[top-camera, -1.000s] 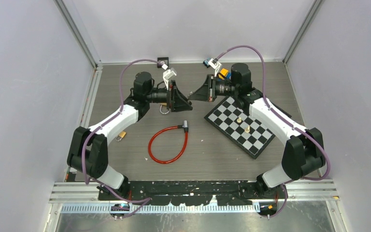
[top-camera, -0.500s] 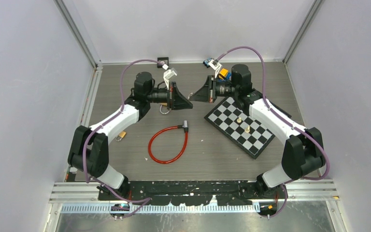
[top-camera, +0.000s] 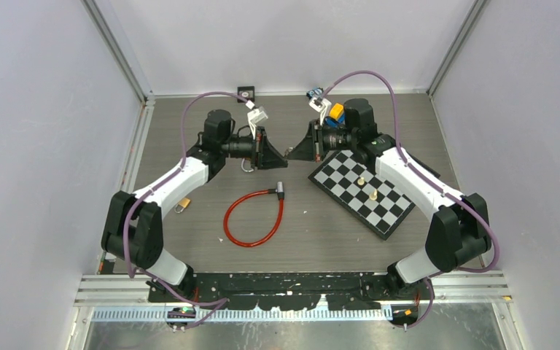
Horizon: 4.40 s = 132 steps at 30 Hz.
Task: Unlock with the key
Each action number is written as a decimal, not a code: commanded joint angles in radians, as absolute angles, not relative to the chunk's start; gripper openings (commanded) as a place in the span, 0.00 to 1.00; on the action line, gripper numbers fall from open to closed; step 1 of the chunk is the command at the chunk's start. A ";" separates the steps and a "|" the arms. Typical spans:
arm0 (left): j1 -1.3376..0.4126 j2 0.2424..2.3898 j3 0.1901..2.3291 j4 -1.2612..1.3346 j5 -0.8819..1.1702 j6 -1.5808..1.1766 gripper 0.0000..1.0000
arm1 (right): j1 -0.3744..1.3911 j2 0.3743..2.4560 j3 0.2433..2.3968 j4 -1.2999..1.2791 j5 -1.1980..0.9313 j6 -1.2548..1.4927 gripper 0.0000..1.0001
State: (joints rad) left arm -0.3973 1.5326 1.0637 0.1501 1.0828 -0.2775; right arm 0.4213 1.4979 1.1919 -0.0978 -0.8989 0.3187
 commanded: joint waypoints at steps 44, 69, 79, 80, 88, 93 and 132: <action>-0.426 1.540 1.125 0.109 1.075 -0.172 0.12 | 0.423 1.462 1.190 -0.151 -0.909 0.284 0.01; -0.428 1.478 1.152 -0.217 1.022 0.097 0.00 | 0.423 1.445 1.249 -0.526 -0.843 -0.106 0.14; -0.496 1.429 1.165 -0.454 0.901 0.304 0.00 | 0.457 1.418 1.287 -0.701 -0.855 -0.264 0.46; -0.504 1.426 1.169 -0.470 0.891 0.316 0.00 | 0.458 1.414 1.293 -0.696 -0.858 -0.261 0.46; -0.553 1.396 1.198 -0.563 0.867 0.375 0.00 | 0.502 1.426 1.334 -0.583 -0.877 -0.193 0.40; -0.556 1.372 1.182 -0.552 0.914 0.376 0.00 | 0.540 1.450 1.317 -0.545 -0.894 -0.191 0.45; -0.560 1.363 1.158 -0.525 0.956 0.363 0.00 | 0.600 1.480 1.291 -0.574 -0.899 -0.238 0.19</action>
